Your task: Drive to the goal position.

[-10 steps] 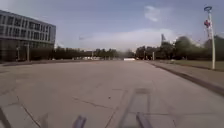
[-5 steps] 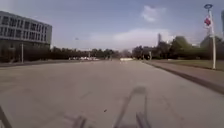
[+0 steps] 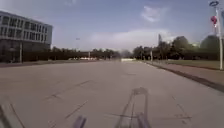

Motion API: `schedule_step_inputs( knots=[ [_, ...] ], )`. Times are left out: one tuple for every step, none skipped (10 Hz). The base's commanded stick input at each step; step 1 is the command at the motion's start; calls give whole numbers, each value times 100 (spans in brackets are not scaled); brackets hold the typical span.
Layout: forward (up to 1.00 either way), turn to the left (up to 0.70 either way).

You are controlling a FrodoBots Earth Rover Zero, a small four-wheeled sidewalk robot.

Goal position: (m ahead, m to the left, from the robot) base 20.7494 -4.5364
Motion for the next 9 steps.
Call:
schedule_step_inputs(
  knots=[
    [100,-15],
    [100,-27],
    [100,-27],
    [100,-27],
    [100,-27],
    [100,-27],
    [100,-27],
    [100,-5],
    [100,0]
  ],
)
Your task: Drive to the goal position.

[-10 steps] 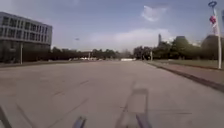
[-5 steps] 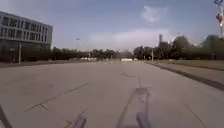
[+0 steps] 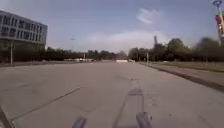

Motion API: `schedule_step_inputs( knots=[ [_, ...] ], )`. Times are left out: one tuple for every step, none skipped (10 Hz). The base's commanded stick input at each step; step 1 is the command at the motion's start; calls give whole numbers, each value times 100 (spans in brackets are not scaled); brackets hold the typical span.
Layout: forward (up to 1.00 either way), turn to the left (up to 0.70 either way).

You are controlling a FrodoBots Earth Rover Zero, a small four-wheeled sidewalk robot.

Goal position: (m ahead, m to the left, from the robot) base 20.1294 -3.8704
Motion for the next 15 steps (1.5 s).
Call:
schedule_step_inputs(
  knots=[
    [100,0],
    [100,0],
    [100,0],
    [100,0],
    [100,0],
    [100,0],
    [100,0],
    [100,0],
    [100,0],
    [100,0],
    [100,0],
    [100,0],
    [100,0],
    [100,-2],
    [100,-20]
  ],
)
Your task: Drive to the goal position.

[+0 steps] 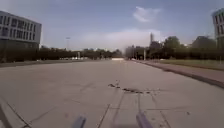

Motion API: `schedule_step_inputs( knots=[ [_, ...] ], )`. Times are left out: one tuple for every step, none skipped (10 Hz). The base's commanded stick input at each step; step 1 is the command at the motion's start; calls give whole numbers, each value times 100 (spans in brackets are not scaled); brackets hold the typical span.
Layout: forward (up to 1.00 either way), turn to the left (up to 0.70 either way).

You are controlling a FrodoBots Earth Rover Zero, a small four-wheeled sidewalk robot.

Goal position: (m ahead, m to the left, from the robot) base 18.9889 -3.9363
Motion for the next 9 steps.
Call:
schedule_step_inputs(
  knots=[
    [100,-27],
    [100,-27],
    [100,-27],
    [100,-27],
    [100,-2],
    [100,0],
    [100,0],
    [100,0],
    [100,0]
  ],
)
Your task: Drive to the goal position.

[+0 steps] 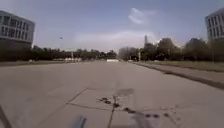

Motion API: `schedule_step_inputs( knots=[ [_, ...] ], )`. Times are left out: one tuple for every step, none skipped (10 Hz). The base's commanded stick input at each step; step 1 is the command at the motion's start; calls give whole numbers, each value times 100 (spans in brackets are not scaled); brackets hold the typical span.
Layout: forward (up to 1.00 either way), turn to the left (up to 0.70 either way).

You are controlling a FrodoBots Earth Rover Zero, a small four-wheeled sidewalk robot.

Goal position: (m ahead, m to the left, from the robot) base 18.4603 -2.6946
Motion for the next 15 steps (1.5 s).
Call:
schedule_step_inputs(
  knots=[
    [100,0],
    [100,0],
    [100,0],
    [100,0],
    [100,0],
    [100,0],
    [100,0],
    [100,0],
    [100,0],
    [100,0],
    [100,-22],
    [100,-27],
    [100,-27],
    [100,-27],
    [100,-27]
  ],
)
